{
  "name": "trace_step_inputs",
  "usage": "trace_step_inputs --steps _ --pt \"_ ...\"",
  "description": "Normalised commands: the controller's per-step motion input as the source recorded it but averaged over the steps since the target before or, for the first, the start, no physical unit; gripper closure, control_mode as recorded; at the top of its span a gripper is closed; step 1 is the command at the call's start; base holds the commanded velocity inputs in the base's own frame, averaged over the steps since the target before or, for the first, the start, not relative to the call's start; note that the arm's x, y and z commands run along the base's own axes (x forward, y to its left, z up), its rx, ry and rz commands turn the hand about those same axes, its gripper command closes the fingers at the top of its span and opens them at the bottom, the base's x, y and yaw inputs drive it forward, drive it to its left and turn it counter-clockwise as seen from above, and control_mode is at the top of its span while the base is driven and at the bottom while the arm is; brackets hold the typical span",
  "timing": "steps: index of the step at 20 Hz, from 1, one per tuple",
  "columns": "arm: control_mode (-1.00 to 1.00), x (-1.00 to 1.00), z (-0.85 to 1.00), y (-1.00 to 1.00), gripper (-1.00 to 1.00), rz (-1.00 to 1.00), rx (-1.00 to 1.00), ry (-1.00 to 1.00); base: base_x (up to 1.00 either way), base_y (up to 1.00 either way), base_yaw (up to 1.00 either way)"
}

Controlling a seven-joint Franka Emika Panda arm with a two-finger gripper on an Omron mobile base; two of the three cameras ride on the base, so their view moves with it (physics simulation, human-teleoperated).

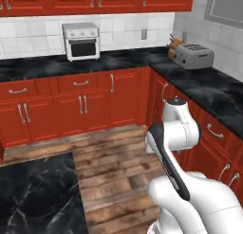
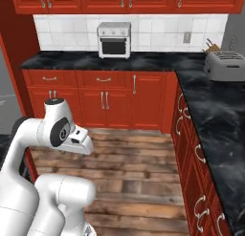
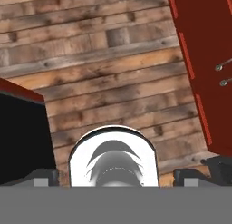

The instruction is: Place one of the steaks on the plate and the other in the bowl. Then place the bowl in the fridge.

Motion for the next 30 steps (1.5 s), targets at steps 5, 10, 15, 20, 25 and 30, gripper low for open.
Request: trace_step_inputs --steps 5,10,15,20,25,30 --pt "1.0 0.0 0.0 0.0 -1.0 0.0 0.0 0.0 1.0 0.0 0.32" --pt "1.0 0.0 0.0 0.0 -1.0 0.0 0.0 0.0 1.0 0.02 0.27" --pt "1.0 0.0 0.0 0.0 -1.0 0.0 0.0 0.0 0.89 -0.02 0.4" --pt "1.0 0.0 0.0 0.0 -1.0 0.0 0.0 0.0 0.41 0.02 0.77" --pt "1.0 0.0 0.0 0.0 -1.0 0.0 0.0 0.0 0.1 0.0 0.76" --pt "1.0 0.0 0.0 0.0 -1.0 0.0 0.0 0.0 0.03 -0.02 0.72"
